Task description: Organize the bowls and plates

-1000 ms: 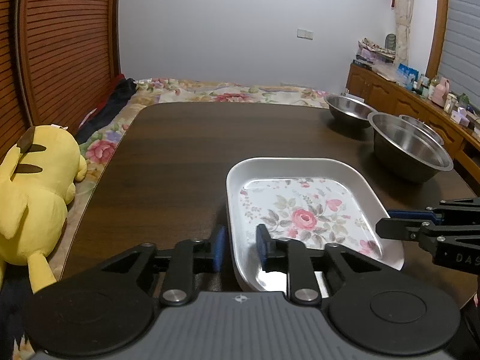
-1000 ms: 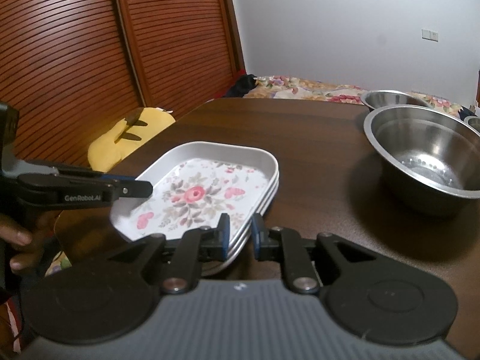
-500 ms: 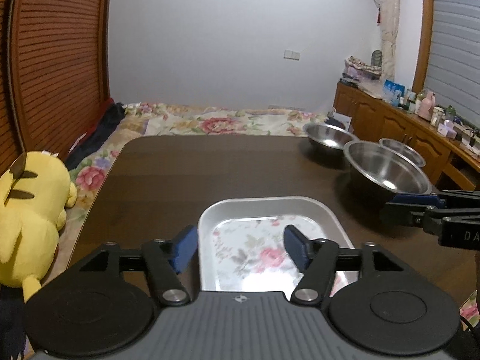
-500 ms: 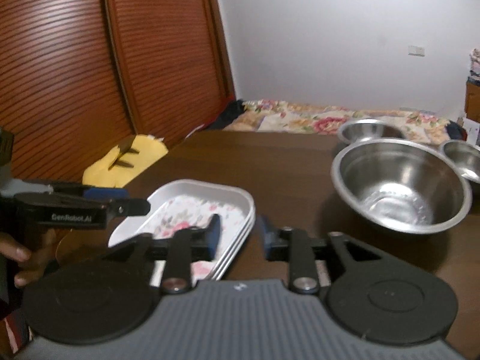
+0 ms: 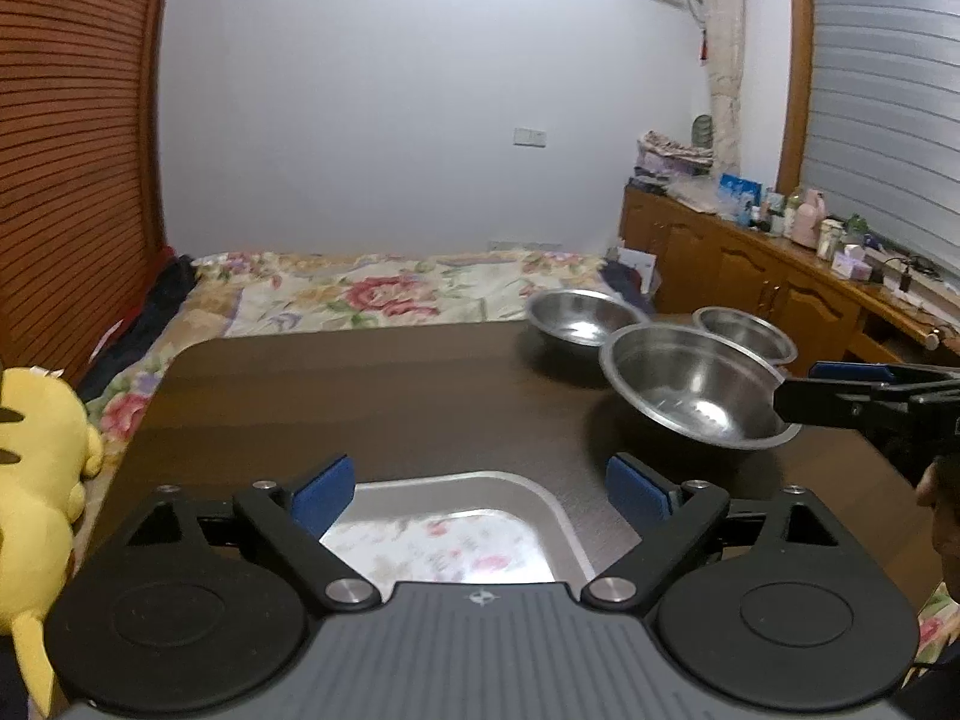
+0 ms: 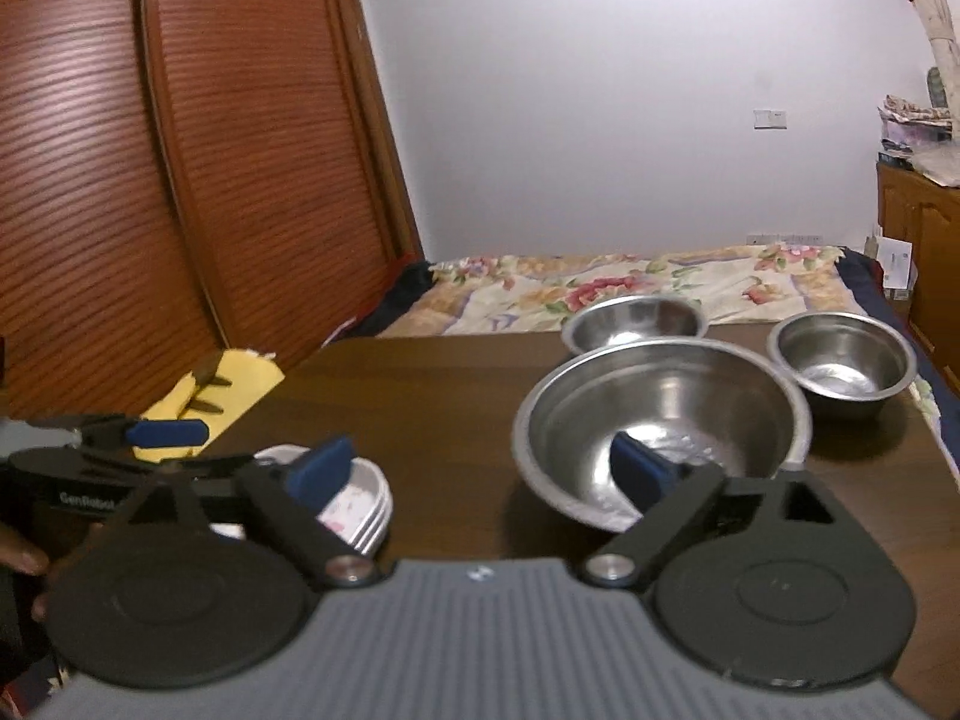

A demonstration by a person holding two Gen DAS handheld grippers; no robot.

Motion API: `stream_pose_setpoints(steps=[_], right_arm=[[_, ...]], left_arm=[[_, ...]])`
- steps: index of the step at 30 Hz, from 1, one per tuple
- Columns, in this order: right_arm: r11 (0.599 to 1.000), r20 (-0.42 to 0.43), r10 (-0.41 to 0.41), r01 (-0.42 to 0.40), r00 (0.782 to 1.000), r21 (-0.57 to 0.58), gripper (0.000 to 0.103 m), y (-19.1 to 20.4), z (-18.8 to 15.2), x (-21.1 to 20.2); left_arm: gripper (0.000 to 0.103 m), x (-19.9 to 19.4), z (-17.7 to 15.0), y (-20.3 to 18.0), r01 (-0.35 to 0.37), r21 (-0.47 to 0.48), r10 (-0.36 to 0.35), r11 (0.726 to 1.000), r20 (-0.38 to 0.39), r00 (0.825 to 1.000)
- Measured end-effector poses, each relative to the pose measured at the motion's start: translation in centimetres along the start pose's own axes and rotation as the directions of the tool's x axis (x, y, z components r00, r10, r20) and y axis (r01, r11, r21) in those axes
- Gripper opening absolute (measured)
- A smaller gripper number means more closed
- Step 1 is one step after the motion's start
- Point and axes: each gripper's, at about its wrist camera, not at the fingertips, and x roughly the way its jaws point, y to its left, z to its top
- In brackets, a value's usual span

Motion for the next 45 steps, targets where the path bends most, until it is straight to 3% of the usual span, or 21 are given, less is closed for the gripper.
stream_pose_setpoints(steps=[3,11,18,32,35,45], right_arm=[[0.999,0.008,-0.026,0.026,1.000,-0.020,0.103,-0.8,0.3,-0.1],[0.984,0.062,-0.163,0.167,0.985,-0.060,0.103,-3.4,0.2,0.4],[0.974,0.047,-0.216,0.218,0.975,-0.053,0.103,-6.2,-0.1,1.5],[0.975,0.004,-0.222,0.222,0.975,-0.004,0.102,-9.8,-1.1,3.7],[0.977,-0.006,-0.215,0.215,0.976,0.004,0.089,-10.0,-1.2,3.9],[0.982,-0.043,-0.187,0.187,0.981,-0.007,0.079,-9.7,-1.2,4.6]], left_arm=[[0.096,0.6,0.4,-1.0,0.013,0.006,-0.013,1.000,0.008,1.000],[0.096,2.7,0.8,-3.6,0.053,0.037,-0.054,0.998,0.007,0.999],[0.096,4.7,1.4,-5.3,0.084,0.066,-0.084,0.994,-0.003,0.996],[0.095,9.0,1.8,-7.4,0.094,0.087,-0.090,0.992,-0.048,0.995],[0.094,9.8,1.8,-7.6,0.090,0.086,-0.086,0.992,-0.053,0.995],[0.091,10.9,1.9,-8.2,0.100,0.101,-0.093,0.990,-0.070,0.993]])
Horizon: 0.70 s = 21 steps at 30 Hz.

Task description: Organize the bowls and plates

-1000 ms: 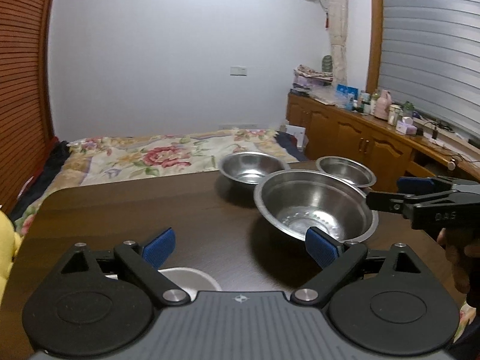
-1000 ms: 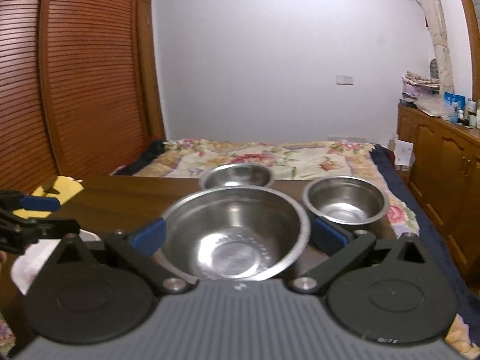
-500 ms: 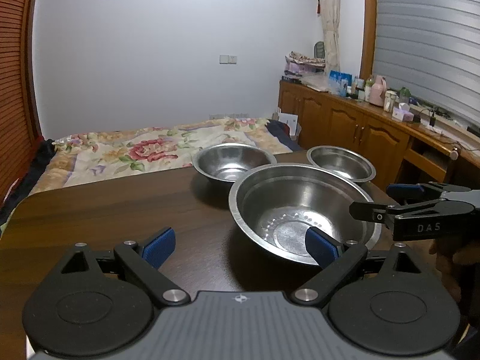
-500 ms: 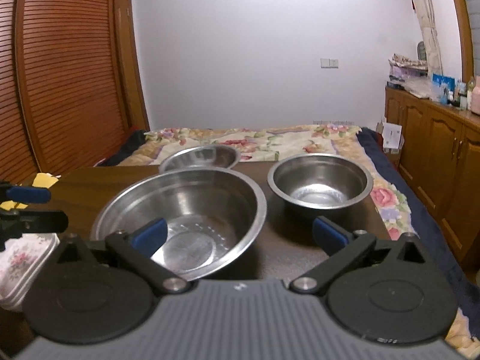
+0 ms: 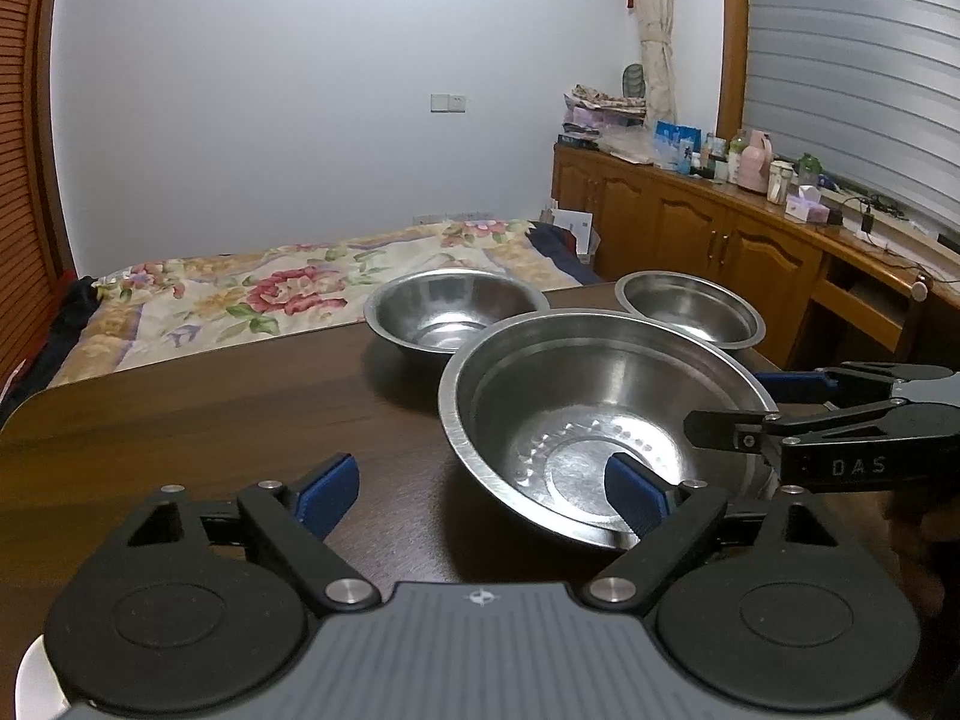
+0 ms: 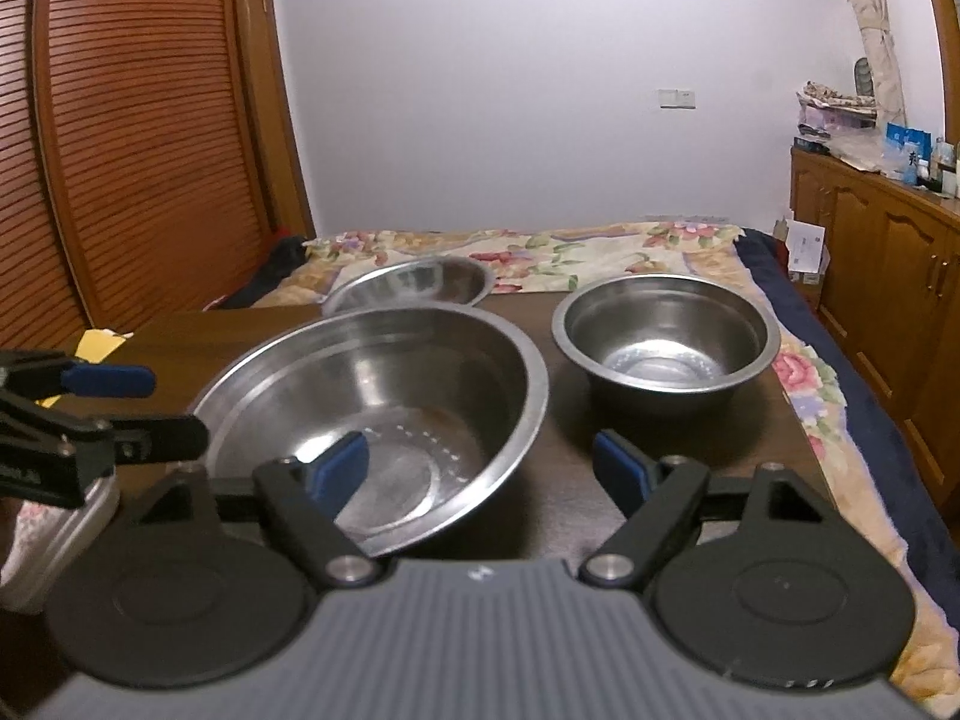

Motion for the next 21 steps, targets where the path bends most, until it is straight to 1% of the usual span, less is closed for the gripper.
stream_pose_setpoints(steps=[7,8,10,14,15,18,20,21], right_arm=[[1.000,-0.021,0.005,-0.005,1.000,0.016,0.062,0.0,0.0,0.8],[1.000,-0.023,0.004,-0.004,1.000,0.022,0.061,-0.1,0.0,0.9],[0.999,-0.025,0.001,0.000,1.000,0.032,0.055,-0.2,-0.1,0.9],[0.998,-0.030,0.004,-0.002,1.000,0.070,0.046,-0.8,-0.1,1.3],[0.997,-0.030,0.003,-0.001,1.000,0.076,0.041,-0.9,-0.1,1.3],[0.996,-0.035,0.008,-0.005,0.999,0.090,0.033,-1.0,-0.1,1.5],[0.995,-0.036,0.015,-0.011,0.999,0.097,0.030,-1.0,-0.2,1.4],[0.995,-0.036,0.017,-0.013,0.999,0.100,0.028,-0.9,-0.3,1.4]], left_arm=[[0.083,1.0,0.2,-0.1,0.011,0.002,-0.011,1.000,-0.020,1.000],[0.083,1.1,0.2,-0.1,0.014,0.000,-0.014,1.000,-0.024,1.000],[0.078,1.4,0.2,-0.1,0.017,0.000,-0.017,1.000,-0.031,0.999],[0.070,1.8,0.3,-0.1,0.019,-0.015,-0.019,1.000,-0.041,0.999],[0.068,1.9,0.3,-0.1,0.019,-0.018,-0.020,1.000,-0.044,0.999],[0.059,2.1,0.3,-0.2,0.022,-0.020,-0.023,1.000,-0.050,0.998],[0.050,2.2,0.3,-0.2,0.031,-0.019,-0.032,0.999,-0.060,0.998],[0.043,2.2,0.3,-0.2,0.042,-0.018,-0.043,0.999,-0.067,0.997]])
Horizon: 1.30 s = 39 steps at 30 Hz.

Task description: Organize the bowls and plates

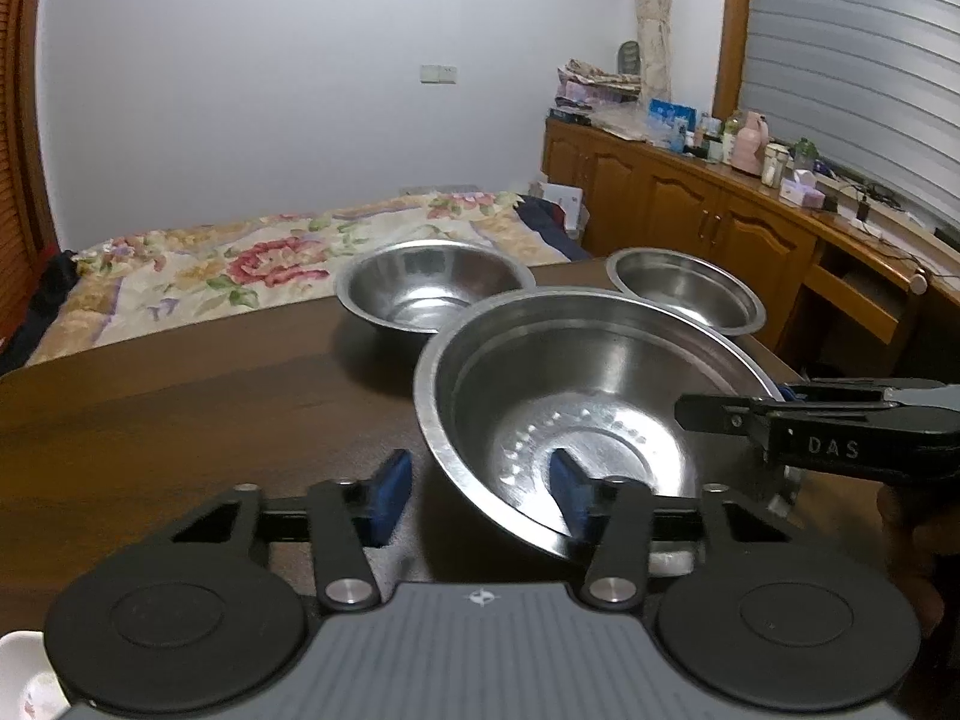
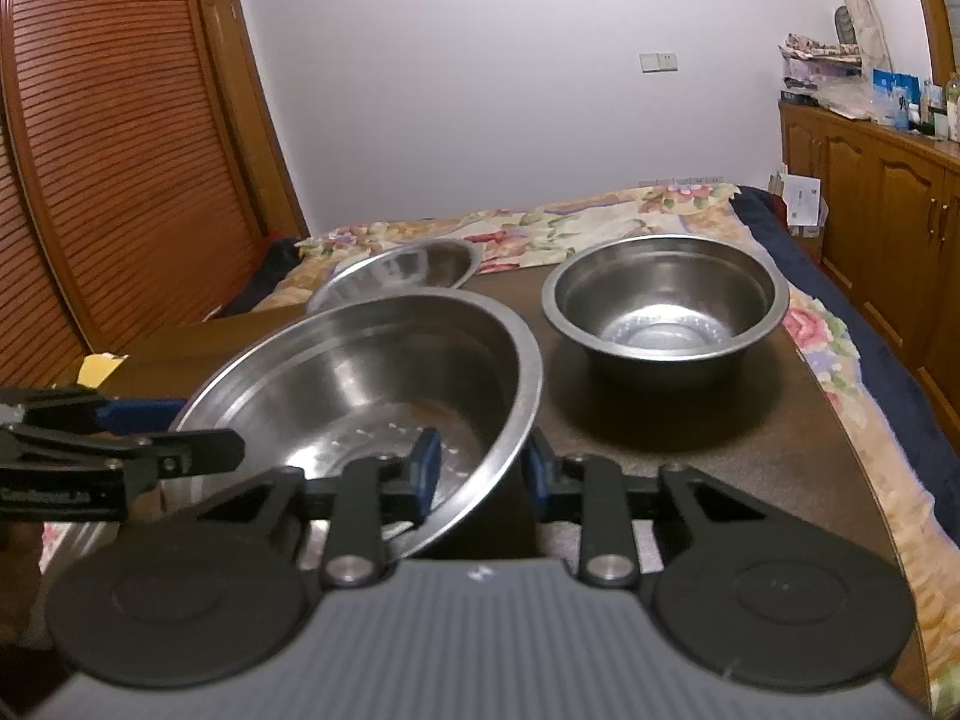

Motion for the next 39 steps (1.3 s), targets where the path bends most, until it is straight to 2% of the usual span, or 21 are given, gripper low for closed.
stream_pose_setpoints(steps=[1,12,22,32,39], right_arm=[[1.000,0.000,0.002,-0.002,1.000,0.001,0.028,0.1,-0.1,-0.1],[1.000,-0.004,0.018,-0.018,1.000,0.014,0.025,0.4,-0.1,-0.2],[0.998,0.013,0.039,-0.040,0.999,0.047,0.024,0.5,0.0,-1.7],[0.997,0.035,0.065,-0.066,0.997,0.036,0.024,1.6,-0.2,-4.1],[0.996,0.026,0.082,-0.083,0.996,0.026,0.024,2.0,-1.4,-4.9]], left_arm=[[0.040,-0.1,0.0,0.0,0.009,-0.001,-0.009,1.000,-0.001,1.000],[0.039,-0.9,0.0,-0.4,0.001,-0.007,-0.001,1.000,-0.012,1.000],[0.039,-3.9,0.5,-0.9,0.024,0.008,-0.025,1.000,0.035,0.999],[0.039,-6.9,-0.6,-1.1,0.037,0.020,-0.038,0.999,0.062,0.997],[0.039,-7.8,-2.0,-0.9,0.044,0.028,-0.045,0.999,0.043,0.998]])
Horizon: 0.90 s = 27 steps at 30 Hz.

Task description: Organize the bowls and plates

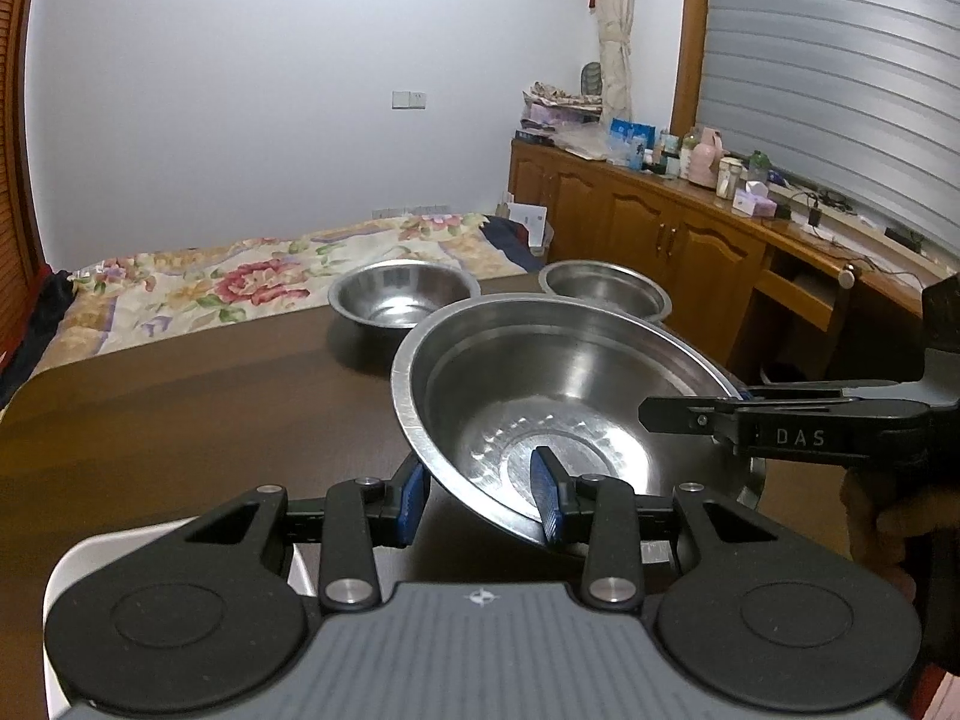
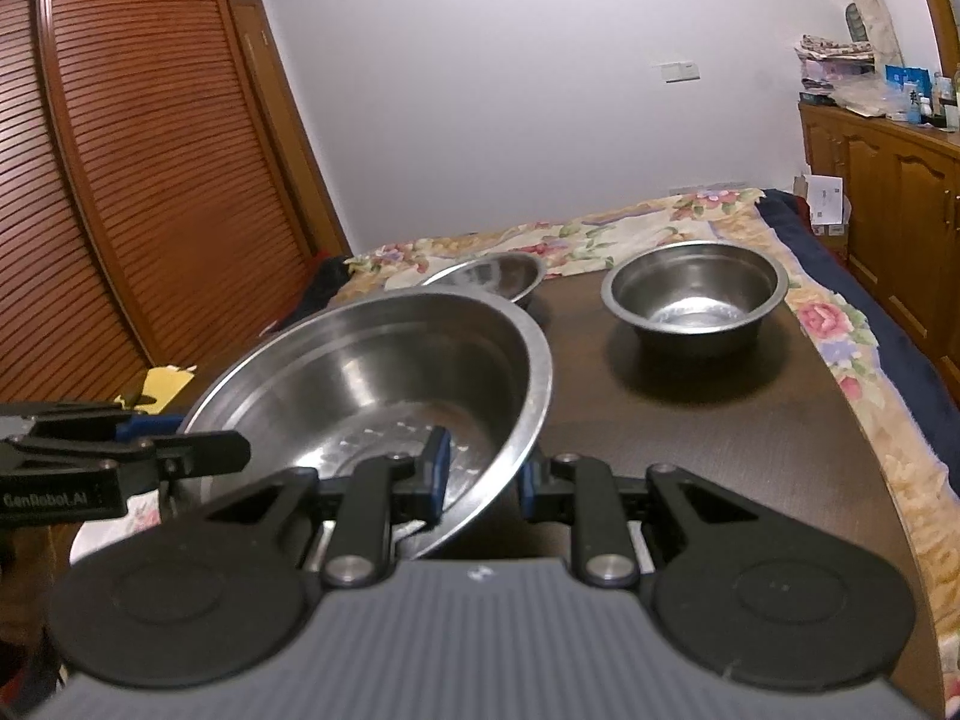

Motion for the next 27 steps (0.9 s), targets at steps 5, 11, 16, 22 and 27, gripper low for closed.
stream_pose_setpoints(steps=[5,11,16,22,27], right_arm=[[1.000,-0.018,0.013,-0.013,1.000,0.009,0.024,0.1,-1.0,-0.1],[1.000,-0.037,0.012,-0.013,0.999,-0.006,0.024,0.8,-1.8,-0.2],[1.000,-0.046,0.017,-0.018,0.999,-0.015,0.024,1.4,-2.5,-0.5],[0.999,-0.048,0.013,-0.014,0.999,-0.032,0.024,1.9,-3.1,-0.6],[0.999,-0.051,0.011,-0.013,0.999,-0.031,0.024,1.8,-3.2,-0.6]], left_arm=[[0.039,-0.5,-1.2,0.1,0.003,0.000,-0.003,1.000,-0.012,1.000],[0.039,-0.9,-2.7,0.4,0.012,-0.019,-0.012,1.000,-0.032,0.999],[0.039,-1.2,-3.7,0.6,0.006,-0.027,-0.007,1.000,-0.048,0.999],[0.039,-1.3,-4.1,0.4,-0.003,-0.028,0.002,1.000,-0.056,0.998],[0.039,-1.2,-4.2,0.5,-0.003,-0.030,0.001,1.000,-0.061,0.998]])
